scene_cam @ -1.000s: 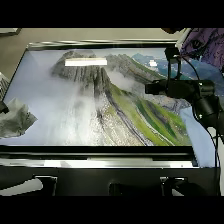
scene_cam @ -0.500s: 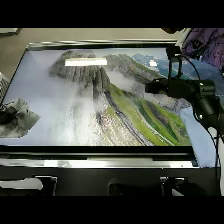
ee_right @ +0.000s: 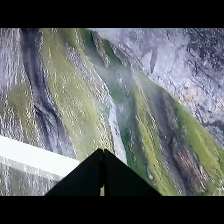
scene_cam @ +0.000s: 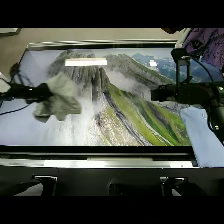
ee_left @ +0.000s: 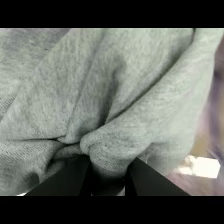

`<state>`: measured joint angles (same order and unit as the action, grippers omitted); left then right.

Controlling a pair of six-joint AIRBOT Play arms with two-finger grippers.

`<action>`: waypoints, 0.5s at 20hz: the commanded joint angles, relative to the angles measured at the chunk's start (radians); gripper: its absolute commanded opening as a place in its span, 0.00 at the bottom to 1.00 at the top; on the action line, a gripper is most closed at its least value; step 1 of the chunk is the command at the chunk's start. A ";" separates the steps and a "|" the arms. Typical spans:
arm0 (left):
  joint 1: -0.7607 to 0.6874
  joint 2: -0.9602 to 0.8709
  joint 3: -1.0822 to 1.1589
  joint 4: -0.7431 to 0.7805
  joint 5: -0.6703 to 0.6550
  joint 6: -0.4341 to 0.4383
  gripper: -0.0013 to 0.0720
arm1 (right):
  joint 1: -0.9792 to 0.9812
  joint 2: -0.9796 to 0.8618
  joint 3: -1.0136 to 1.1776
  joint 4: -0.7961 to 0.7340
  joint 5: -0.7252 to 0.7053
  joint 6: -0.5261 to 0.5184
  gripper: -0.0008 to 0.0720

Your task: Fold the clothes and pants, and hang the long-sleeved shirts on hangers.

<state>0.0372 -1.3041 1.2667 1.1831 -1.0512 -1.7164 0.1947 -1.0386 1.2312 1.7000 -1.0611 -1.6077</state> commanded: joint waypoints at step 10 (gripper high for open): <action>-0.555 -0.259 0.031 -0.129 0.175 -0.175 0.69 | 0.001 0.065 -0.057 -0.151 -0.277 -0.007 0.37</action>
<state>-0.5056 -1.5108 1.2804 1.0801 -0.8879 -1.8736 0.1947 -0.9760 1.2015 1.5959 -1.3216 -1.6081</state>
